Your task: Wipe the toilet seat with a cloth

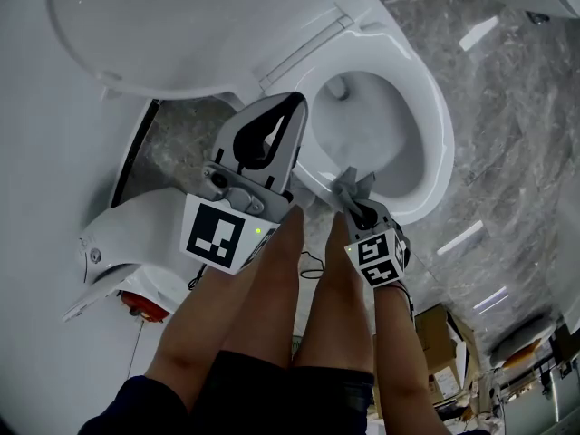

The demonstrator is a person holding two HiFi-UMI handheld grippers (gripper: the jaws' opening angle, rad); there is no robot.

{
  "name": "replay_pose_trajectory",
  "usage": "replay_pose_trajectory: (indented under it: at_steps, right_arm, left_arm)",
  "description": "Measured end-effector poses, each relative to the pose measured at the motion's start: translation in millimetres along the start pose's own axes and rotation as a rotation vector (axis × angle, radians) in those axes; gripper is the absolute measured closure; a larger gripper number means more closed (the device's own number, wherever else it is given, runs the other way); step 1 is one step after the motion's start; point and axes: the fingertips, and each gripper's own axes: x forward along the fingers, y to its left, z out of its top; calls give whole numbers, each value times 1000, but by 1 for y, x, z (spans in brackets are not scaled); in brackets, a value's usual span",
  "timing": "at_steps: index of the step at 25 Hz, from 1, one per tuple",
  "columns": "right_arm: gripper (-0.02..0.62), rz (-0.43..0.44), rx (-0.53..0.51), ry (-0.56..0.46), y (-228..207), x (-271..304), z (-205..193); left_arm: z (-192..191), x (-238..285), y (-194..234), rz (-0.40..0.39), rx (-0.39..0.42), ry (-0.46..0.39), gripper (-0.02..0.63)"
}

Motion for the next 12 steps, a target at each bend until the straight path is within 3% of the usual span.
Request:
replay_pose_trajectory:
  at_steps: [7, 12]
  right_arm:
    - [566, 56, 8, -108, 24, 31, 61]
    - [566, 53, 48, -100, 19, 21, 40]
  left_arm:
    - [-4, -3, 2, 21, 11, 20, 586]
    - [-5, 4, -5, 12, 13, 21, 586]
